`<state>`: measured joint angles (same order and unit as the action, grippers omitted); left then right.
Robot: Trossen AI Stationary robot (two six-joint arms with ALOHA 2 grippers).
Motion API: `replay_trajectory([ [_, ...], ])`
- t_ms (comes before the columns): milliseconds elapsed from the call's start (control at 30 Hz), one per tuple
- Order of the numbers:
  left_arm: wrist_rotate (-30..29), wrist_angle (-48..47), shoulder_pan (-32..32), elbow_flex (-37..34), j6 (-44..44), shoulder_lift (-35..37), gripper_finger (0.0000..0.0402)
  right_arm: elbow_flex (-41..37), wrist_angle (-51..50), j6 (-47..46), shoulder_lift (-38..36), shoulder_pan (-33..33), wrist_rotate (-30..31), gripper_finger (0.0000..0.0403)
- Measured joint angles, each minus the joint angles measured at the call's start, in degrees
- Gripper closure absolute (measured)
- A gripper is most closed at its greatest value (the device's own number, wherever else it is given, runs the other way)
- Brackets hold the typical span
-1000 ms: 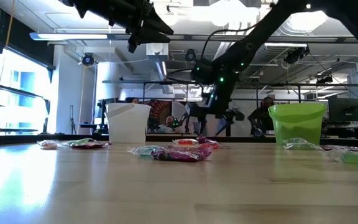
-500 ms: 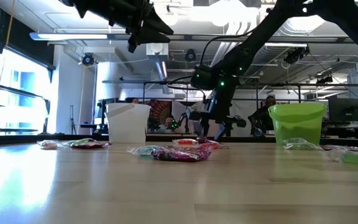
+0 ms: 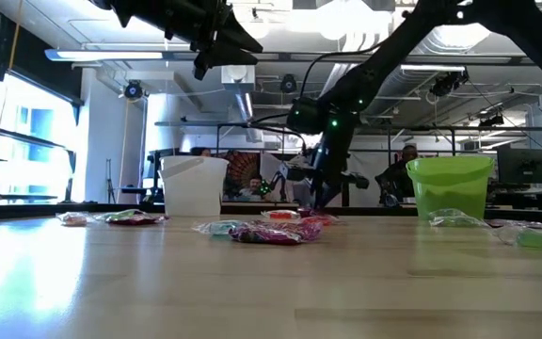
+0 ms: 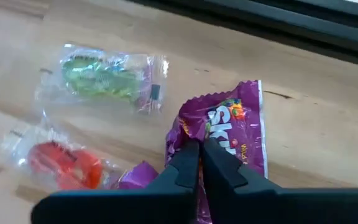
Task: Sort candy by brand, put in halloween buckets
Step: Put the violet candy into the green bucket
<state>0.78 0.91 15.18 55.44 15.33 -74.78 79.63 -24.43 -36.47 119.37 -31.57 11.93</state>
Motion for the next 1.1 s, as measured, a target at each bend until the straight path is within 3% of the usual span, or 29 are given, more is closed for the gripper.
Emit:
replay_trajectory([
  [300,0.0,0.0,0.0,0.0,0.0,0.0,0.0287,4.0,-1.1,12.5,0.1,-0.4,-5.9,0.0402],
  [633,0.0,0.0,0.0,0.0,-0.5,0.0,0.0287,6.5,-10.5,24.2,0.1,-0.3,-10.0,0.0403],
  [800,0.0,0.1,0.0,0.0,1.1,0.0,0.0287,7.6,-14.3,29.0,0.0,-0.4,-19.6,0.0403],
  [1100,0.0,0.3,0.0,0.0,1.0,0.0,0.0287,8.0,-18.2,29.8,-6.0,-1.2,-17.9,0.0403],
])
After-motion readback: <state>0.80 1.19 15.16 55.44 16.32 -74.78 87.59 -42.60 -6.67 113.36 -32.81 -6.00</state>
